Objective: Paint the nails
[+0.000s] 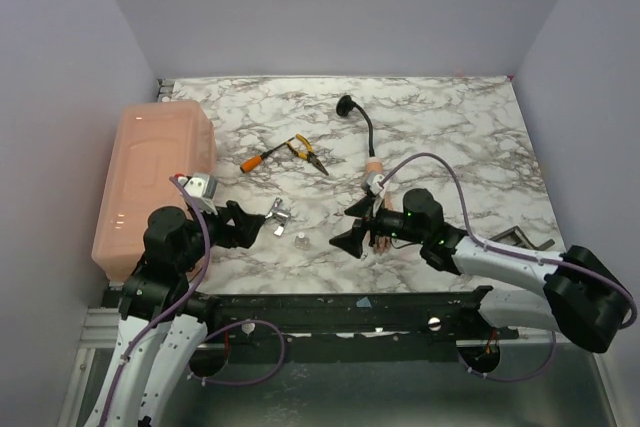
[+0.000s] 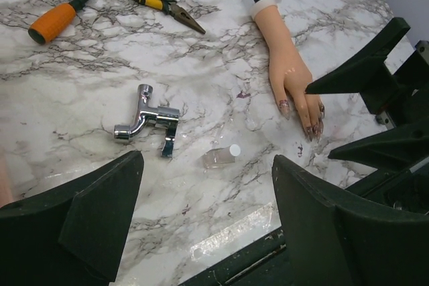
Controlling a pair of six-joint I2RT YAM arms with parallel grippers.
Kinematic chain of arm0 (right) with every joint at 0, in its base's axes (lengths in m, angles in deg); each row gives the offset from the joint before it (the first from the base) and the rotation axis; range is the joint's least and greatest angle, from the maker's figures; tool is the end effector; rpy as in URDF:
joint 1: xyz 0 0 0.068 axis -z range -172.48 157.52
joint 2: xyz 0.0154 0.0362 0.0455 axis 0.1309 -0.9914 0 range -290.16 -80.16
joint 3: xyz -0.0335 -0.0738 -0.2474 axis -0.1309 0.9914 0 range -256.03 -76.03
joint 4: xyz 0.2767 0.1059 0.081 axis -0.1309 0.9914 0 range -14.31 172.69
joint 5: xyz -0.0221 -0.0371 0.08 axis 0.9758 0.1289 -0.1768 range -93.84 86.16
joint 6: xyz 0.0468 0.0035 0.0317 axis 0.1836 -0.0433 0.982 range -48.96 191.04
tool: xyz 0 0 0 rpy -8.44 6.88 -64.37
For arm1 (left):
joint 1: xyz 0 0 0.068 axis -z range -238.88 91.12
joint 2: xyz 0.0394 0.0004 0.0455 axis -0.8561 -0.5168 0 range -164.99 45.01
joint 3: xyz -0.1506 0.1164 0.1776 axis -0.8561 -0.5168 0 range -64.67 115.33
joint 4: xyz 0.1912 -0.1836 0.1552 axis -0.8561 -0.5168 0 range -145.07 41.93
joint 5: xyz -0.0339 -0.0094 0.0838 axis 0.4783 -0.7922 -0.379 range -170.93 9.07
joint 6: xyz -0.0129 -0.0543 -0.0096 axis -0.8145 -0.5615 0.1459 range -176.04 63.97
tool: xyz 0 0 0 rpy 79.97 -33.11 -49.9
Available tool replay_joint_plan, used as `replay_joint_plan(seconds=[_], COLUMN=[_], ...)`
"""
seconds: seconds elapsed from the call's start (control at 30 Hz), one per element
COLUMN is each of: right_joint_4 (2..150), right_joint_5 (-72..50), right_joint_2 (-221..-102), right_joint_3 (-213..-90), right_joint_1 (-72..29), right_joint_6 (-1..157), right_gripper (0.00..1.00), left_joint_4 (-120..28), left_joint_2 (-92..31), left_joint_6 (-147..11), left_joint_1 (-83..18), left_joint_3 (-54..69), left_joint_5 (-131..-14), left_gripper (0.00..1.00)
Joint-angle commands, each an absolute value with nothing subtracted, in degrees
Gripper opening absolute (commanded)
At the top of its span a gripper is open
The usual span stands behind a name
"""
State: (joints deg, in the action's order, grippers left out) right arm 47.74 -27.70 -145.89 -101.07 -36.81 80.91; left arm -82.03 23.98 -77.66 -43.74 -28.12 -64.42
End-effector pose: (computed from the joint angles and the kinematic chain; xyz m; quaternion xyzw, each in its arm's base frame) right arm 0.1932 0.2111 0.1724 -0.3497 0.6918 0.4220 0.4702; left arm 0.1500 -0.0522 0.3046 0.0385 0.8063 -0.2930 0.5124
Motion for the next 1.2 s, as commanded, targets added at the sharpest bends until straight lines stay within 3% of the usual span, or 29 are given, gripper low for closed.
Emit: replay_joint_plan(seconds=[0.0,0.3,0.5,0.73,1.17], right_joint_4=[35.01,24.22,6.24,-3.09,-4.47], right_joint_5=[-28.31,-29.57,-27.14,-27.4,-22.43], right_joint_2=[-152.07,-166.12,-174.42,-183.44,-191.1], right_joint_3=[-100.27,-100.49,-97.21,-98.49,-102.27], right_joint_1=[-40.14,-42.26,-43.0,-44.14,-46.8], right_joint_6=[72.74,66.95,66.41,65.42,63.14], right_gripper=[0.99,0.95,0.93,0.9,0.71], left_joint_4=[-81.75,-81.71,-81.52,-81.49,-81.46], left_joint_2=[25.03,26.34,27.37,28.35,28.51], left_joint_6=[-76.09,-76.12,-75.99,-75.99,-75.81], left_joint_1=[-43.5,-43.5,-43.5,-43.5,-43.5], left_joint_3=[-29.06,-29.2,-29.36,-29.49,-29.66], left_joint_5=[-66.0,-66.08,-65.81,-65.97,-65.9], left_gripper=[0.8,0.8,0.8,0.8,0.8])
